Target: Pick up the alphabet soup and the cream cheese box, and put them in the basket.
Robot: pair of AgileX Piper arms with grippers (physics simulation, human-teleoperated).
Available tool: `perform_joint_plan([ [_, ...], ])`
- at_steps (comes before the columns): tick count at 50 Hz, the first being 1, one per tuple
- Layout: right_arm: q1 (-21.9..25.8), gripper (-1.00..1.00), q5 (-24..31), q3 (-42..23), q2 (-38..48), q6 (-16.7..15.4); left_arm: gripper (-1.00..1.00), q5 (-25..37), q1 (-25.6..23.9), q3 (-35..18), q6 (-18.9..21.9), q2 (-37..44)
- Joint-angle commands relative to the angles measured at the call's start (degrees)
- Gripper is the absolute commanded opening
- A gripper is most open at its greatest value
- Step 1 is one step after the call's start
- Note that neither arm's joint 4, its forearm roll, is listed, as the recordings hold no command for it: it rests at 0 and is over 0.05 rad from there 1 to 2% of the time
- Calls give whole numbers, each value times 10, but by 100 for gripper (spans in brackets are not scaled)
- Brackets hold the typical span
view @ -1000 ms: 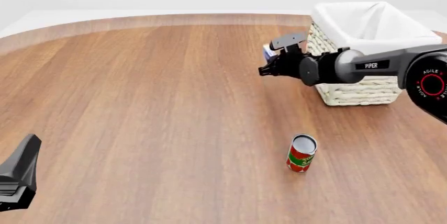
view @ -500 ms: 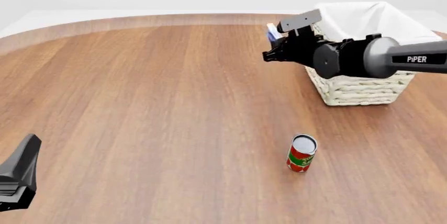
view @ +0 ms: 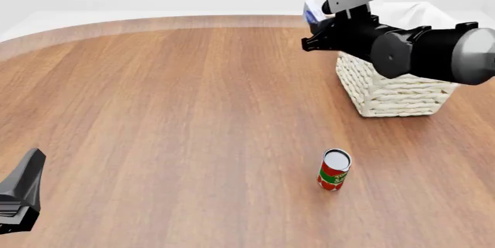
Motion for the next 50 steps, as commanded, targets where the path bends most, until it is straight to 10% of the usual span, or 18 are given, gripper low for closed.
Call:
perform_joint_plan([
  [1,-5,-100,7,17,-62,-5,100,0,0,0,0,0],
  [50,-122,-100,136,-84,-132,-64,100,0,0,0,0,0],
])
